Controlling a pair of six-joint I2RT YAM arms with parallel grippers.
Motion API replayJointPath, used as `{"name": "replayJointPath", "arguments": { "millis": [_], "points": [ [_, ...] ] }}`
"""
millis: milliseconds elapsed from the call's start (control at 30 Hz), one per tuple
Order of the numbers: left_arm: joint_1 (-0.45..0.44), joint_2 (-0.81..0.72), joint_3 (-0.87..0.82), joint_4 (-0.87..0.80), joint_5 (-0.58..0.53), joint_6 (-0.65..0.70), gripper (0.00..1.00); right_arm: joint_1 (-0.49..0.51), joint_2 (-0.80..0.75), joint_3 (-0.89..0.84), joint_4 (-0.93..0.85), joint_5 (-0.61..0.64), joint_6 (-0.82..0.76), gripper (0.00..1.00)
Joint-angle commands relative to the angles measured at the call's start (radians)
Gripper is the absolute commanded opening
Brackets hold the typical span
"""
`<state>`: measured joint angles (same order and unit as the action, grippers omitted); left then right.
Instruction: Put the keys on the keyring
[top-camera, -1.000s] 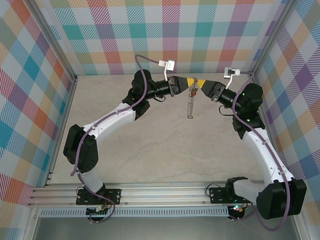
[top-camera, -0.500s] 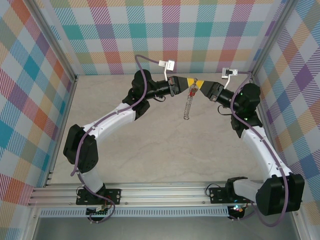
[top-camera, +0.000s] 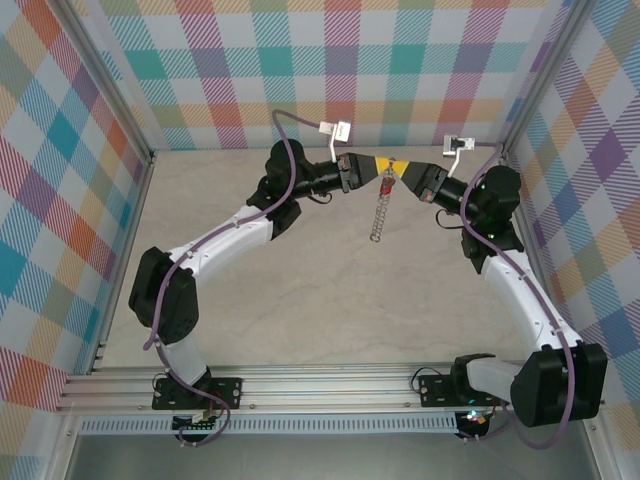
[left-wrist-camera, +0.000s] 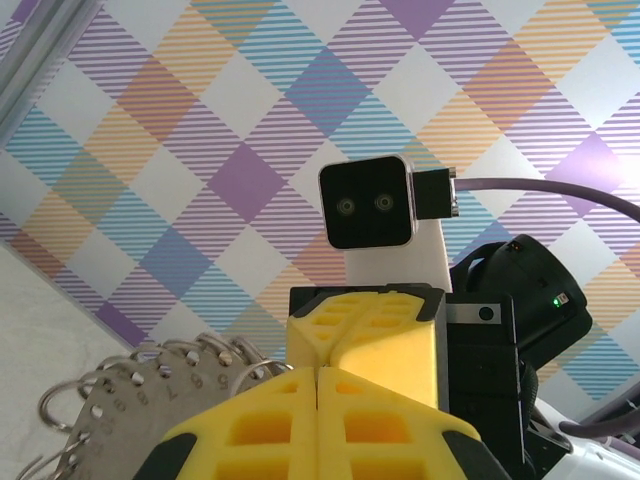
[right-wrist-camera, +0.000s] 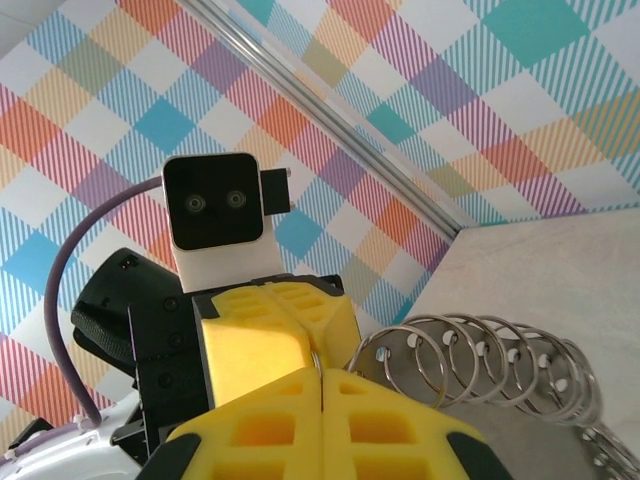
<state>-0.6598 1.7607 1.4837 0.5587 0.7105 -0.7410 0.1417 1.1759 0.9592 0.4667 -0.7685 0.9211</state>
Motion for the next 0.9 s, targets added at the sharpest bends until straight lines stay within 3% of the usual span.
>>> {"name": "replayJointPath", "arguments": {
  "millis": [0,133,300,467,700,800,867],
  "points": [
    [-0.012,0.015,0.035,0.058,0.025,-0.003,0.0,-0.002,-0.007,0.007,0.003,-0.022,-0.043,0.0],
    [-0.008,0.006,0.041,-0.01,0.019,0.049,0.01,-0.007,-0.025,0.019,-0.091,0.0,-0.125,0.0],
    [0.03,-0.031,0.036,-0.104,0.007,0.127,0.35,-0.012,-0.05,0.026,-0.182,-0.002,-0.228,0.0],
    [0.064,-0.074,0.048,-0.234,0.042,0.239,0.48,-0.013,-0.084,0.012,-0.242,-0.023,-0.318,0.0],
    [0.086,-0.1,0.099,-0.466,0.161,0.437,0.49,-0.014,-0.102,0.029,-0.325,-0.106,-0.444,0.0],
    [0.091,-0.1,0.125,-0.54,0.234,0.501,0.35,-0.014,-0.095,0.055,-0.386,-0.141,-0.5,0.0],
    [0.091,-0.095,0.15,-0.592,0.275,0.539,0.32,-0.013,-0.086,0.07,-0.415,-0.168,-0.529,0.0]
  ]
}}
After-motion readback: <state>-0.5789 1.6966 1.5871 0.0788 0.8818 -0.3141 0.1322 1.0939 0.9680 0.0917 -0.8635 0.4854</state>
